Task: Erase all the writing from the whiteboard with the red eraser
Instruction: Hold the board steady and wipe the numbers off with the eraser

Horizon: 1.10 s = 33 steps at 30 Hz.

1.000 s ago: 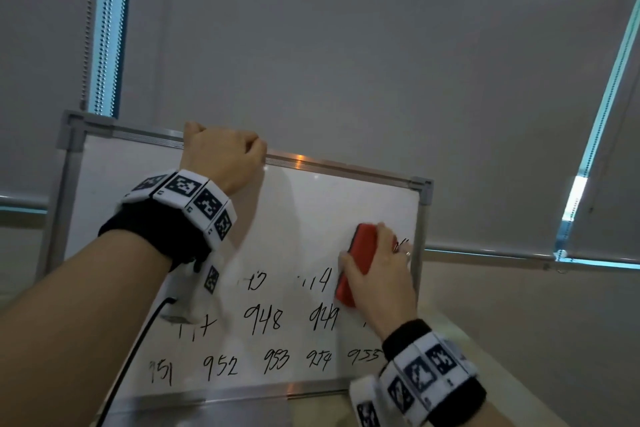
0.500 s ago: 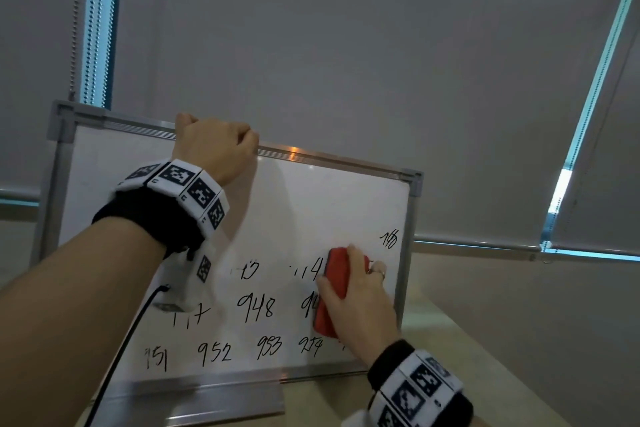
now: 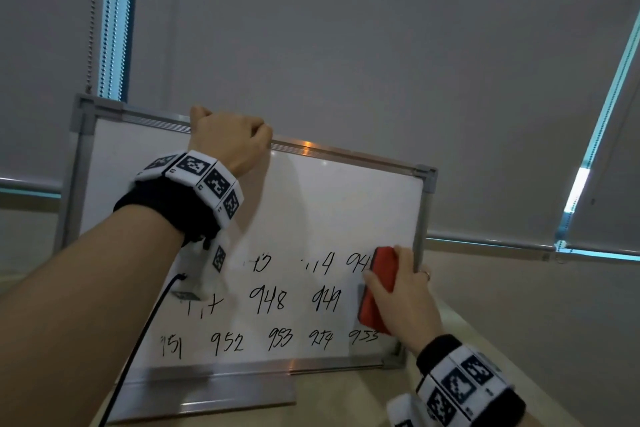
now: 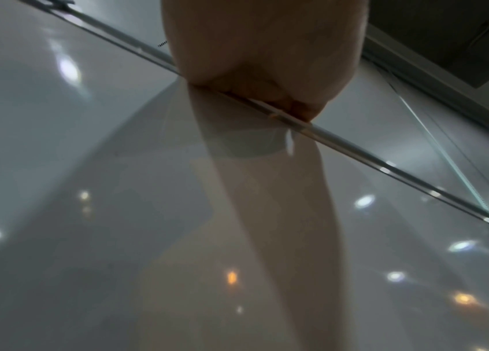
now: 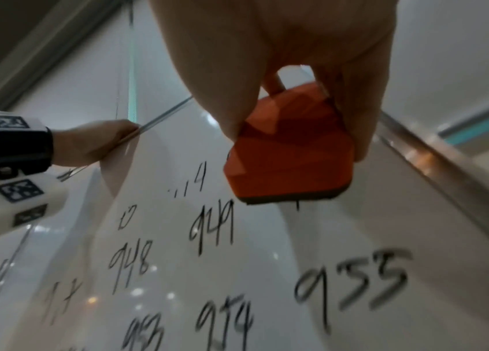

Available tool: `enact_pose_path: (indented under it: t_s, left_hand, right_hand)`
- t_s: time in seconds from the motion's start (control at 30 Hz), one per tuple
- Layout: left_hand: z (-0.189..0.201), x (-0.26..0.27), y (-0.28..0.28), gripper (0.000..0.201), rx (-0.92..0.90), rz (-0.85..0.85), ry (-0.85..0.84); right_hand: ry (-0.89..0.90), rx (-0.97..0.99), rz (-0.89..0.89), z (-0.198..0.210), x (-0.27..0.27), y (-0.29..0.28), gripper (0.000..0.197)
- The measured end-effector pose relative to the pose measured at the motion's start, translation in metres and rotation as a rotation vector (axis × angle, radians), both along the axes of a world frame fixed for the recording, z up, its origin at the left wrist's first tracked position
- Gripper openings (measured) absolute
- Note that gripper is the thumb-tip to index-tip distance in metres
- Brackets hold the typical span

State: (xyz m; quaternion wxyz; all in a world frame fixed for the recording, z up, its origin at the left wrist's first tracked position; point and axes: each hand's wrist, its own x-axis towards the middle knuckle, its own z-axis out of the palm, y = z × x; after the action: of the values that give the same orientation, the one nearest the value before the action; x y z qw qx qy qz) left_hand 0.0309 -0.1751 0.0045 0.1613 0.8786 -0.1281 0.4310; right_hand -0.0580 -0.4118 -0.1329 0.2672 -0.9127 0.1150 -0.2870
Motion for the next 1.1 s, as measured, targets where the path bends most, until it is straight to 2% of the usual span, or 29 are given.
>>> enact_pose_path:
  t_s: [0.2,0.3,0.4,0.47,0.63,0.7,0.73,0.8,0.87,0.93,0.97,1.03,1.1]
  left_hand:
    - [0.001,0.0,-0.001,0.039,0.019,0.015,0.031]
    - [0.001,0.0,0.002,0.039,0.016,0.014,0.031]
    - [0.002,0.0,0.002,0.038,0.024,0.013,0.054]
    - [0.004,0.001,0.0,0.037,0.025,0.007,0.092]
    - [0.006,-0.002,0.002,0.038,0.02,-0.013,0.121]
    - [0.005,-0.004,0.001,0.038,0.023,-0.014,0.11]
    - [0.006,-0.005,0.001,0.038,0.025,-0.011,0.109]
    - [0.006,-0.006,0.002,0.04,0.029,-0.004,0.118]
    - [0.007,-0.007,0.002,0.04,0.033,-0.009,0.12]
    - [0.006,-0.008,0.003,0.039,0.035,-0.019,0.111]
    - [0.006,-0.008,0.003,0.04,0.032,-0.02,0.109]
    - [0.005,-0.007,0.002,0.039,0.025,-0.017,0.109]
    - [0.005,-0.006,0.001,0.037,0.021,-0.016,0.111]
  right_hand:
    - [-0.132,0.07,-0.035,0.054,0.022,-0.019,0.056]
    - [-0.117,0.023,-0.051,0.04,0.018,-0.009,0.058]
    - [-0.062,-0.12,0.002,0.012,0.005,0.003,0.058]
    - [-0.065,-0.204,0.03,0.015,0.005,0.001,0.059]
    - [-0.334,-0.303,-0.09,0.062,0.029,0.004,0.065]
    - [-0.429,-0.433,-0.059,0.053,0.031,0.03,0.062]
    - [-0.471,-0.523,0.011,0.039,0.029,0.047,0.059]
    - [-0.513,-0.789,0.184,0.003,0.023,0.073,0.055]
    - [-0.478,-1.067,0.343,-0.021,0.02,0.083,0.059]
    - [-0.488,-1.183,0.385,-0.011,0.024,0.078,0.06]
    - [-0.527,-1.168,0.347,0.002,0.026,0.074,0.058]
    - [-0.616,-1.01,0.197,0.034,0.032,0.066,0.047]
    - [-0.649,-0.847,0.067,0.058,0.038,0.064,0.048]
